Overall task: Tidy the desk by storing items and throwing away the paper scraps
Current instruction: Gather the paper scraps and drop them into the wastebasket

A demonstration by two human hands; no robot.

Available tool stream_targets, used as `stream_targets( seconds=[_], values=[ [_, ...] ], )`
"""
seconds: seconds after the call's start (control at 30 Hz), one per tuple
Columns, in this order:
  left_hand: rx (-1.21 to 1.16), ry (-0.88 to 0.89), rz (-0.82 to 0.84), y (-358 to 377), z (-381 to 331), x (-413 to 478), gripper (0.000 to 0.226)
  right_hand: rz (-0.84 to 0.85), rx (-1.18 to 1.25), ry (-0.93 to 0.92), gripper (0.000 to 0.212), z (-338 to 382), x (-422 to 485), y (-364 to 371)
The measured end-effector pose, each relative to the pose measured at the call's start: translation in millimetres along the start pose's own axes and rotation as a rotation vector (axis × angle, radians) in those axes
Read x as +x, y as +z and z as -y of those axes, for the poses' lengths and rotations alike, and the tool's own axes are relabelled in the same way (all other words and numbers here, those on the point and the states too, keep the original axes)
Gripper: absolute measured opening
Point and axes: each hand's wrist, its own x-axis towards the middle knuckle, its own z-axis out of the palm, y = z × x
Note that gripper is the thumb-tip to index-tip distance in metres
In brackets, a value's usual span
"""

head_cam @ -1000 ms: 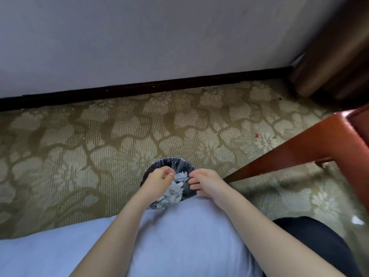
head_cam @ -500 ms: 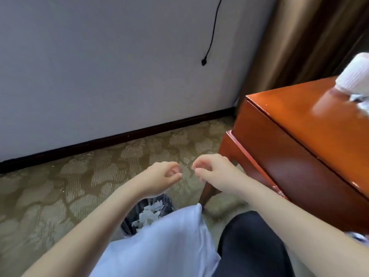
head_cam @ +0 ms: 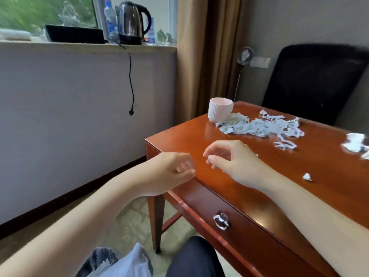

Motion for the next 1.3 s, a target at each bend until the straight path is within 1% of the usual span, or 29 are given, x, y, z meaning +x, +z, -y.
stream_targets(
  seconds=[0.13, 0.23, 0.33, 0.4, 0.47, 0.53, 0.6, 0.67, 0.77, 0.8, 0.93, 1.03, 1.1, 1.2, 1.3],
  values=[
    [0.054, 0.087, 0.023, 31.9, -29.8, 45.6, 0.032, -0.119, -0.139, 0.109, 0.012, -40.6, -37.9, -40.4],
    [0.071, 0.039, 0.019, 61.1, -40.8, 79.0, 0.053, -0.203, -0.216, 0.267, 0.012, -72.8, -65.2, -59.7],
    [0.18, -0.078, -0.097, 82.5, -50.0, 104.7, 0.064, -0.269, -0.249, 0.4, 0.022, -101.0, -84.6, -73.1],
    [0.196, -0.128, -0.197, 90.2, -54.6, 118.9, 0.063, -0.296, -0.239, 0.456, 0.033, -114.5, -90.7, -79.8],
    [0.168, -0.155, -0.252, 95.3, -58.0, 132.5, 0.06, -0.32, -0.229, 0.494, 0.043, -124.8, -92.1, -83.9],
    [0.162, -0.161, -0.284, 100.6, -59.8, 144.3, 0.056, -0.341, -0.247, 0.496, 0.049, -133.4, -90.8, -84.4],
    [0.149, -0.16, -0.314, 104.8, -60.4, 153.4, 0.053, -0.349, -0.264, 0.471, 0.047, -140.0, -87.3, -82.3],
    [0.134, -0.151, -0.334, 107.2, -59.4, 159.6, 0.046, -0.34, -0.274, 0.428, 0.036, -146.2, -82.3, -80.7],
    [0.135, -0.104, -0.361, 107.9, -57.0, 164.1, 0.028, -0.349, -0.275, 0.365, 0.01, -153.4, -75.3, -81.1],
    [0.124, -0.088, -0.368, 107.9, -56.3, 165.0, 0.023, -0.357, -0.278, 0.349, 0.006, -155.2, -73.3, -81.8],
    [0.048, -0.033, -0.379, 106.3, -53.7, 166.5, 0.013, -0.369, -0.298, 0.304, 0.013, -161.0, -66.6, -82.0],
    [-0.173, 0.001, -0.423, 103.6, -53.5, 165.9, 0.011, -0.373, -0.31, 0.3, 0.014, -164.5, -60.6, -82.7],
    [-0.28, 0.039, -0.438, 101.4, -54.6, 164.4, 0.009, -0.382, -0.309, 0.292, 0.014, -166.9, -54.7, -83.5],
    [-0.286, 0.113, -0.342, 101.2, -55.1, 165.2, 0.009, -0.418, -0.301, 0.274, 0.014, -171.8, -43.7, -84.9],
    [-0.17, 0.15, -0.227, 103.5, -57.0, 170.6, 0.006, -0.473, -0.292, 0.25, 0.014, -177.5, -33.1, -86.4]
  ],
)
